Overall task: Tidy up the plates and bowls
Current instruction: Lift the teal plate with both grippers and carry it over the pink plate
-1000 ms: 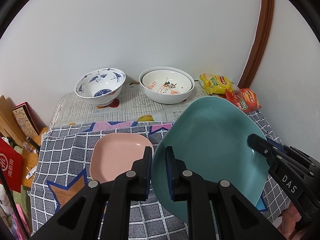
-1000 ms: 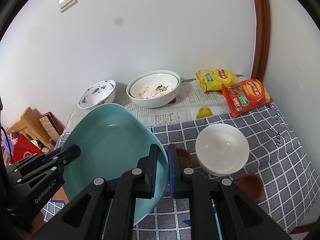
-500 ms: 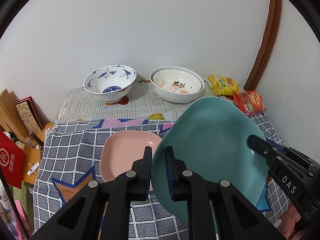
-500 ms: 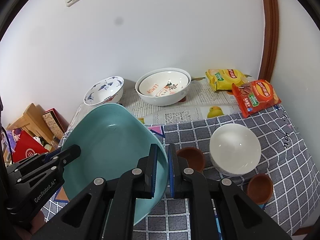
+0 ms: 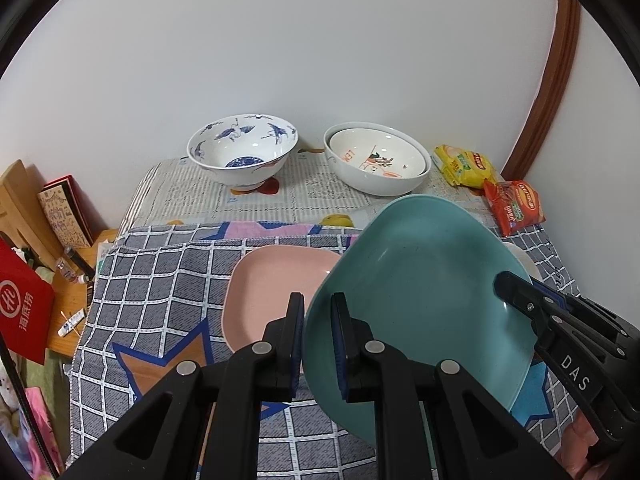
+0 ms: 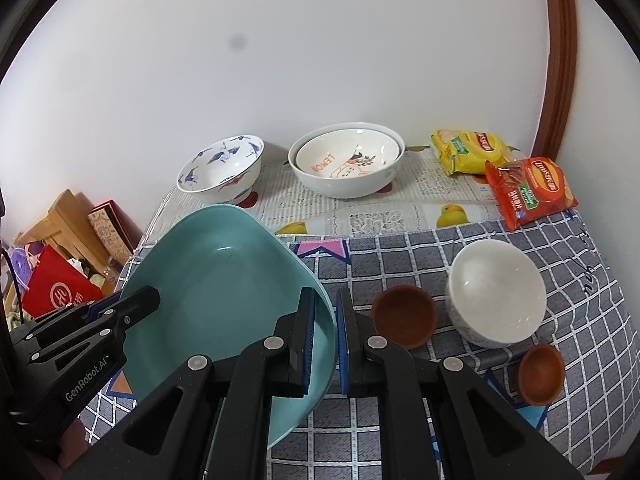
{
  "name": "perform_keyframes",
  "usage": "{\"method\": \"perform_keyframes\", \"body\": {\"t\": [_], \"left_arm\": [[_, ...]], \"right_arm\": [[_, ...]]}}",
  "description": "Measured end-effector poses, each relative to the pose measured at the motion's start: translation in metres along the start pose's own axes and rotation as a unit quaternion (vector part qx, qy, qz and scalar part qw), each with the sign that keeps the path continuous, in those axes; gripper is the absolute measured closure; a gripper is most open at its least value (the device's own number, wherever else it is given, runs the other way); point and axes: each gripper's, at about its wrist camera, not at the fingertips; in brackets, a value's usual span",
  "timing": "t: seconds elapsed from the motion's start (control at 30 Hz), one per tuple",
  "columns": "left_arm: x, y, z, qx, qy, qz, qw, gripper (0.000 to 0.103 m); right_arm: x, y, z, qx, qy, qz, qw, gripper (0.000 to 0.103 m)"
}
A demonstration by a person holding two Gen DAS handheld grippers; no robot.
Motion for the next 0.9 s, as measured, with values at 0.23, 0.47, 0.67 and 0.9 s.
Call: {"method": "perform_keyframes", "body": {"t": [0.23,0.47,0.67,0.9], "left_arm": [[-0.010,-0.004,-0.007,-0.009,0.006,0.005,0.9999,0.090],[-0.017,-0.007,-0.014,-0.016,0.010,0.008,0.9998,0.090],[-0.024,-0.009,-0.019,-0.023,0.010,0.015,0.9996,0.090],[-0.034,-0.013,-0.028,-0.034,0.017,0.022,0.9990,0.089]], "right_arm": [[-0.010,-0.003,-0.011,-0.010,0.003,0.004,1.000,0.092],[-0.014,-0.007,-0.021,-0.021,0.005,0.005,1.000,0.092],[-0.018,-0.008,-0.028,-0.028,0.009,0.006,1.000,0.093],[-0.027,-0.011,-0.041,-0.040,0.013,0.013,0.999,0.092]]}}
Point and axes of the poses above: each gripper's, at about its wrist camera, not at the fingertips, and z roughly against the way its jaws point, x to its right, y to its top, and after that the axes turned 6 degrees about -x, right-handed
